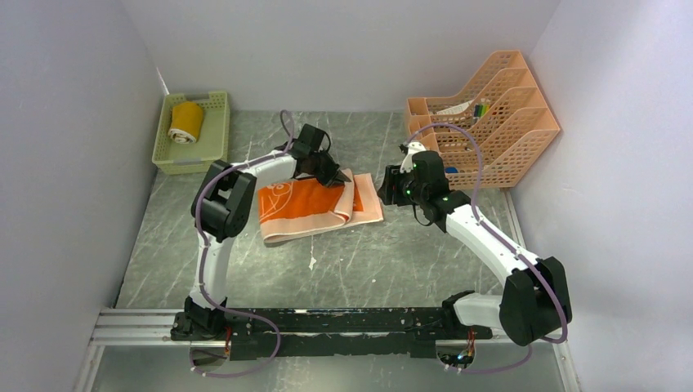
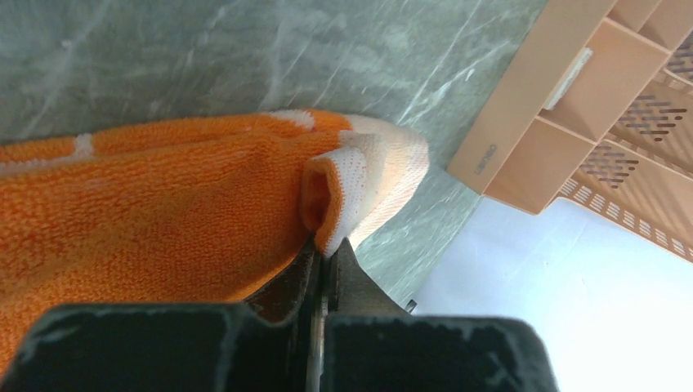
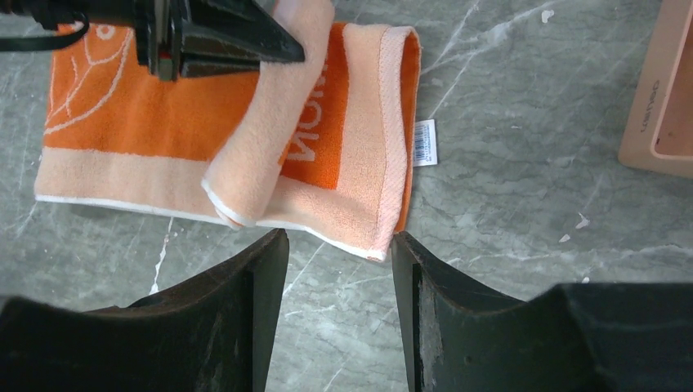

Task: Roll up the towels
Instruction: Fold the towel at the center of the board.

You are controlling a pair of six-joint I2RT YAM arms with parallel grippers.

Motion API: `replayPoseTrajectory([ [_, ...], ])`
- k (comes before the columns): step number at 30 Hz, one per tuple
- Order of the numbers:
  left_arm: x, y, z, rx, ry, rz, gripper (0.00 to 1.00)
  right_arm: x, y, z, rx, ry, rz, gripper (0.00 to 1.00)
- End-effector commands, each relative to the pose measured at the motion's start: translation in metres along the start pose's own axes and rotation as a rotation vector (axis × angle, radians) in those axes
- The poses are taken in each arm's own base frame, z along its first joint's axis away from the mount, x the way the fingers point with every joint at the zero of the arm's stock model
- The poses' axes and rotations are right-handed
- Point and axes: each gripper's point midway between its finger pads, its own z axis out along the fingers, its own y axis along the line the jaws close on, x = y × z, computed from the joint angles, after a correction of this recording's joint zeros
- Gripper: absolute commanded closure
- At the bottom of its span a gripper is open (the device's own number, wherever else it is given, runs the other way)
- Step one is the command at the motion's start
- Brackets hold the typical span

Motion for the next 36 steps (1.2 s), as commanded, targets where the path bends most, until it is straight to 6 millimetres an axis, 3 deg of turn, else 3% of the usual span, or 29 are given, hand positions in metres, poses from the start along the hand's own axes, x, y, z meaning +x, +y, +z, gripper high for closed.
replayPoseTrajectory([
  [1, 0.011, -0.031, -0.009, 0.102, -0.015, -0.040, 0.93, 0.005, -0.002, 0.000, 0.011, 0.006, -0.011, 0.50],
  [14, 0.022, -0.059, -0.003, 0.168, -0.051, -0.103, 0.93, 0.013, -0.007, -0.001, 0.029, 0.015, -0.016, 0.49],
  [22, 0.020, -0.048, 0.007, 0.140, -0.102, -0.162, 0.93, 0.019, -0.007, 0.001, 0.025, 0.024, -0.008, 0.49],
  [29, 0.014, -0.063, 0.015, 0.195, -0.102, -0.176, 0.93, 0.022, -0.010, 0.002, 0.033, 0.032, -0.010, 0.49],
  [33, 0.016, -0.069, 0.018, 0.212, -0.076, -0.168, 0.85, 0.023, -0.010, 0.002, 0.032, 0.033, -0.009, 0.49],
  [36, 0.019, -0.067, 0.018, 0.190, -0.057, -0.164, 0.74, 0.023, -0.010, 0.003, 0.034, 0.036, -0.011, 0.49],
])
